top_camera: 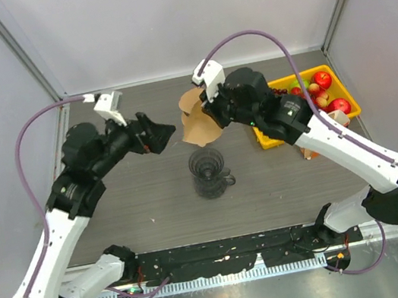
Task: Place the coffee filter in the dripper
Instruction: Adjust the coffee filter.
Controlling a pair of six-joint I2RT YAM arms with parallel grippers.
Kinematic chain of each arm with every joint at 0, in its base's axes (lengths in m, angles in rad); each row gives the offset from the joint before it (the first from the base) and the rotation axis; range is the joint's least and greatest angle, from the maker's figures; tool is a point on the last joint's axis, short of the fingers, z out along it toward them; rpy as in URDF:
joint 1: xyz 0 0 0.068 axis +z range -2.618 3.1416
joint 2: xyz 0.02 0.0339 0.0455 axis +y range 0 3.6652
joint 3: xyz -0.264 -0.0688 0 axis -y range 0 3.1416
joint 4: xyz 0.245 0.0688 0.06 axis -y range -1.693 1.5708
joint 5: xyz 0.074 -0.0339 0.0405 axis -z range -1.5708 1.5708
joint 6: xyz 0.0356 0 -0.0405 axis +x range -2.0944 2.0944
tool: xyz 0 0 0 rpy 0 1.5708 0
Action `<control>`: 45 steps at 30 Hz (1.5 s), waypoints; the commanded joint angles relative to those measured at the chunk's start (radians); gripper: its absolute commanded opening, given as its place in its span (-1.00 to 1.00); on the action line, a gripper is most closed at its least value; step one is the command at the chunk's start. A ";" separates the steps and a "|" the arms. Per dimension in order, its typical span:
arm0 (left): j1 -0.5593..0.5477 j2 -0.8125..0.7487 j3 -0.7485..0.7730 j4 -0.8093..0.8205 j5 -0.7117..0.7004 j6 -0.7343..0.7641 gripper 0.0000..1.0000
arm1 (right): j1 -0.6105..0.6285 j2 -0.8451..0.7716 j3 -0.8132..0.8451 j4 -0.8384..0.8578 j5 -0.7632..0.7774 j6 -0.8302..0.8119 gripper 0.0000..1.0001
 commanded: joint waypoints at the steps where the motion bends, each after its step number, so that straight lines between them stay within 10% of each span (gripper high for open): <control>1: 0.075 -0.151 -0.048 0.110 0.381 -0.014 0.99 | -0.099 0.004 0.064 -0.178 -0.270 0.008 -0.90; 8: 0.197 -0.197 -0.082 0.027 0.385 -0.069 0.99 | -0.112 0.129 0.212 -0.451 -0.592 -0.100 -0.90; 24: 0.270 -0.212 -0.180 -0.034 0.387 -0.115 0.90 | -0.090 0.279 0.298 -0.552 -0.617 -0.159 -0.90; 32: 0.223 -0.213 -0.252 0.075 0.361 -0.182 0.94 | -0.133 0.175 0.282 -0.198 -0.300 0.240 -0.90; 45: 0.074 -0.044 -0.125 0.165 0.166 -0.228 0.71 | -0.023 0.119 0.229 -0.140 -0.004 0.267 -0.90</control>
